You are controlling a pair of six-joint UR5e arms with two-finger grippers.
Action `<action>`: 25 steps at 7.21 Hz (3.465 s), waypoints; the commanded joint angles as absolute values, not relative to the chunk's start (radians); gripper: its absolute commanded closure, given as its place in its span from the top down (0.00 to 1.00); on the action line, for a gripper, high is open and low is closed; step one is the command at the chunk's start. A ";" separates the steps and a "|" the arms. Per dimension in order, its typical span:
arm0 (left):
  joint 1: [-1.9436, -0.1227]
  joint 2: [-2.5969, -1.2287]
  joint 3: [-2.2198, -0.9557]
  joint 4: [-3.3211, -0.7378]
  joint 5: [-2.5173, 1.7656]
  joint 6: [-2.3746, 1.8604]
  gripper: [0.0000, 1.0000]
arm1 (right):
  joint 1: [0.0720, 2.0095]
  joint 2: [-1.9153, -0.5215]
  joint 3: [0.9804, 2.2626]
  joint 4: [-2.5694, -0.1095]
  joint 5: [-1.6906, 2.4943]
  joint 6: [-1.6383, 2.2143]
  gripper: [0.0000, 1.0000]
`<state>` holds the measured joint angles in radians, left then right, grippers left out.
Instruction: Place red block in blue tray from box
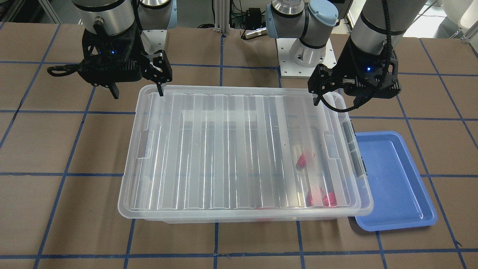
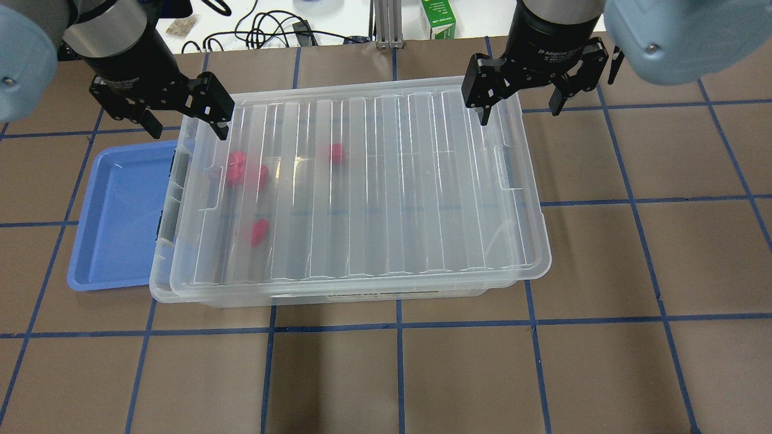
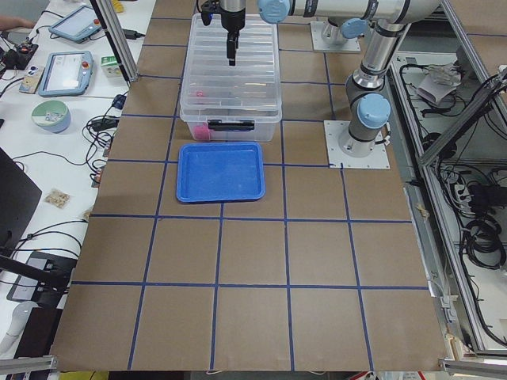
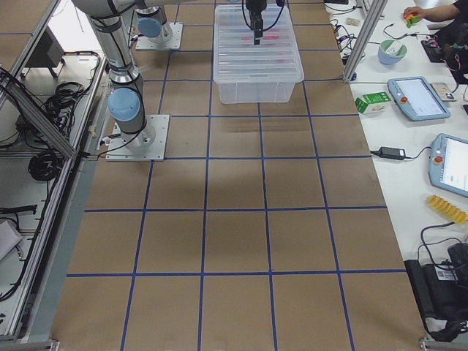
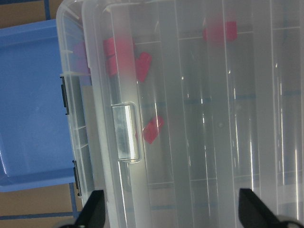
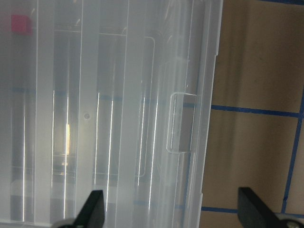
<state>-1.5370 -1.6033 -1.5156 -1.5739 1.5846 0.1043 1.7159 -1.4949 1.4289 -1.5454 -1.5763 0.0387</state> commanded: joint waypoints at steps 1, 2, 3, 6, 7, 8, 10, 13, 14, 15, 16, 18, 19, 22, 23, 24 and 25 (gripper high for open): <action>-1.537 -1.603 -1.516 -1.574 1.585 0.104 1.00 | 1.715 -1.494 1.431 -1.545 -1.577 0.037 1.00; -1.537 -1.603 -1.516 -1.574 1.585 0.104 1.00 | 1.712 -1.494 1.431 -1.545 -1.577 0.035 1.00; -1.537 -1.603 -1.516 -1.574 1.585 0.104 1.00 | 1.701 -1.494 1.430 -1.545 -1.581 0.032 1.00; -1.537 -1.603 -1.516 -1.574 1.585 0.104 1.00 | 1.684 -1.477 1.477 -1.566 -1.615 0.032 1.00; -1.539 -1.603 -1.516 -1.574 1.583 0.103 1.00 | 1.651 -1.442 1.544 -1.644 -1.653 0.031 1.00; -1.539 -1.603 -1.516 -1.574 1.585 0.103 1.00 | 1.602 -1.416 1.628 -1.746 -1.655 0.008 1.00; -1.539 -1.603 -1.516 -1.574 1.585 0.103 1.00 | 1.582 -1.390 1.709 -1.842 -1.645 -0.014 1.00; -1.539 -1.603 -1.516 -1.574 1.583 0.101 1.00 | 1.574 -1.359 1.703 -1.867 -1.644 -0.067 1.00; -1.539 -1.603 -1.516 -1.574 1.585 0.101 1.00 | 1.553 -1.359 1.703 -1.887 -1.658 -0.083 1.00; -1.539 -1.603 -1.516 -1.574 1.583 0.101 1.00 | 1.505 -1.361 1.710 -1.896 -1.686 -0.128 1.00; -1.539 -1.603 -1.516 -1.574 1.583 0.100 1.00 | 1.435 -1.364 1.713 -1.896 -1.689 -0.197 1.00; -1.539 -1.603 -1.516 -1.574 1.583 0.100 1.00 | 1.371 -1.368 1.706 -1.888 -1.690 -0.238 1.00; -1.539 -1.605 -1.516 -1.574 1.583 0.100 1.00 | 1.367 -1.368 1.703 -1.884 -1.713 -0.239 1.00; -1.539 -1.605 -1.516 -1.574 1.583 0.097 1.00 | 1.319 -1.393 1.712 -1.878 -1.749 -0.285 1.00; -1.539 -1.606 -1.516 -1.574 1.583 0.097 1.00 | 1.307 -1.393 1.712 -1.878 -1.747 -0.304 1.00; -1.540 -1.608 -1.519 -1.575 1.583 0.094 1.00 | 1.315 -1.402 1.710 -1.878 -1.744 -0.298 1.00; -1.551 -1.611 -1.549 -1.574 1.586 0.094 1.00 | 1.321 -1.422 1.695 -1.843 -1.738 -0.282 1.00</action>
